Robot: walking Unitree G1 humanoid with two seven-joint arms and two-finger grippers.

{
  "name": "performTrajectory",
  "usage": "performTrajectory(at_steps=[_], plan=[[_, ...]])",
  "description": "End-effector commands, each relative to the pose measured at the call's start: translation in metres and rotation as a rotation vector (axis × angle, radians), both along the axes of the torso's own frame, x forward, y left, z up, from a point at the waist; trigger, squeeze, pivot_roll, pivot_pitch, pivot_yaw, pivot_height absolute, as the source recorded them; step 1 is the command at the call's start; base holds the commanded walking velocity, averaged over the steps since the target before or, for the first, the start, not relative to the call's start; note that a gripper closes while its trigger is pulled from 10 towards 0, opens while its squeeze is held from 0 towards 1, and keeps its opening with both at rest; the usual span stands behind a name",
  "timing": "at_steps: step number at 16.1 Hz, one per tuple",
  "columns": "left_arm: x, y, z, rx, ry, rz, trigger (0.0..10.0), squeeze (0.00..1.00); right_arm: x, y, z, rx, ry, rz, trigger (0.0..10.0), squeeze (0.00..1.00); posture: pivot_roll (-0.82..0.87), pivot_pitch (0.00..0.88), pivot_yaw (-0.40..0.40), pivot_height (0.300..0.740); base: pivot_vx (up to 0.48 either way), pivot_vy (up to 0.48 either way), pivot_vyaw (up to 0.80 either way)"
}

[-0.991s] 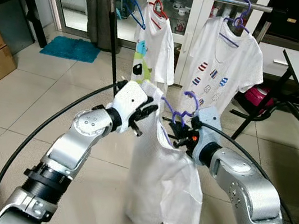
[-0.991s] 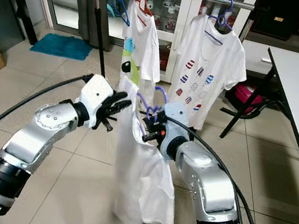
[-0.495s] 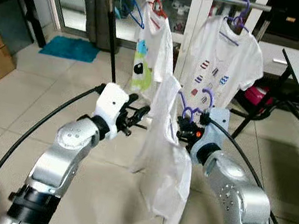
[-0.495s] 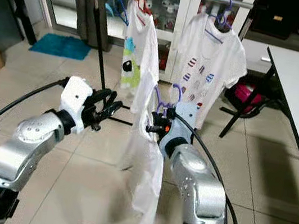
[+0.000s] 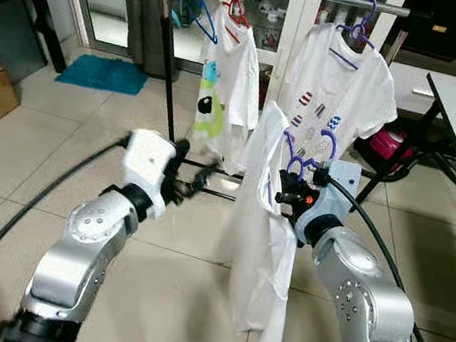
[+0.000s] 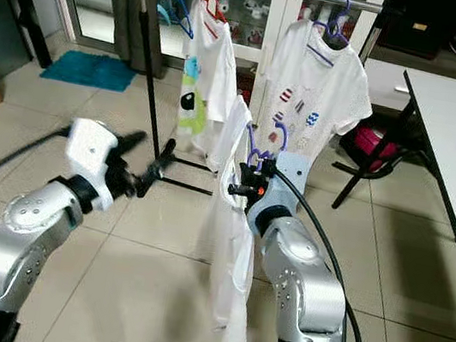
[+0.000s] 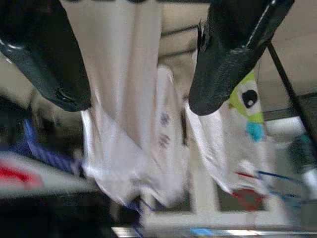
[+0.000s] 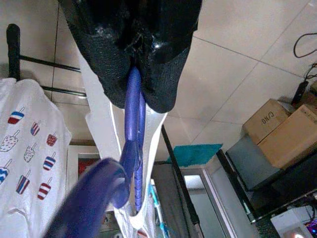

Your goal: Hang hanger

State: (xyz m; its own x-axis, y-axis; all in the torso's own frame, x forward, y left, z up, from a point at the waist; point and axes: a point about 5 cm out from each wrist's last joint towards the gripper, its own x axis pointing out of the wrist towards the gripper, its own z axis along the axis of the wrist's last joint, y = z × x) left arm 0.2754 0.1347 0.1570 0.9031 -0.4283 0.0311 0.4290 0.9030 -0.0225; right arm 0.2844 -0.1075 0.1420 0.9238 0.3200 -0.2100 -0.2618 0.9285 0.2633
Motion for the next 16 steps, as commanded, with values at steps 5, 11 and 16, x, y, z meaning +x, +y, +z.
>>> performTrajectory(at_steps=[5, 11, 16], plan=[[-0.012, 0.020, 0.002, -0.098, 0.034, 0.226, 10.0, 0.00, 0.003, -0.014, 0.002, -0.042, -0.024, -0.092, 10.0, 0.00, -0.14, 0.000, 0.040, 0.740, 0.000, 0.000, 0.00], [-0.019, 0.031, -0.006, -0.012, 0.069, 0.267, 10.0, 0.00, -0.004, -0.023, -0.011, -0.271, -0.024, -0.005, 10.0, 0.00, -0.13, 0.000, 0.047, 0.740, 0.000, 0.000, 0.00], [-0.014, 0.028, -0.006, 0.026, 0.078, 0.247, 10.0, 0.00, -0.001, -0.024, -0.009, -0.298, -0.032, -0.015, 10.0, 0.00, -0.15, 0.000, 0.044, 0.740, 0.378, 0.000, 0.00]])
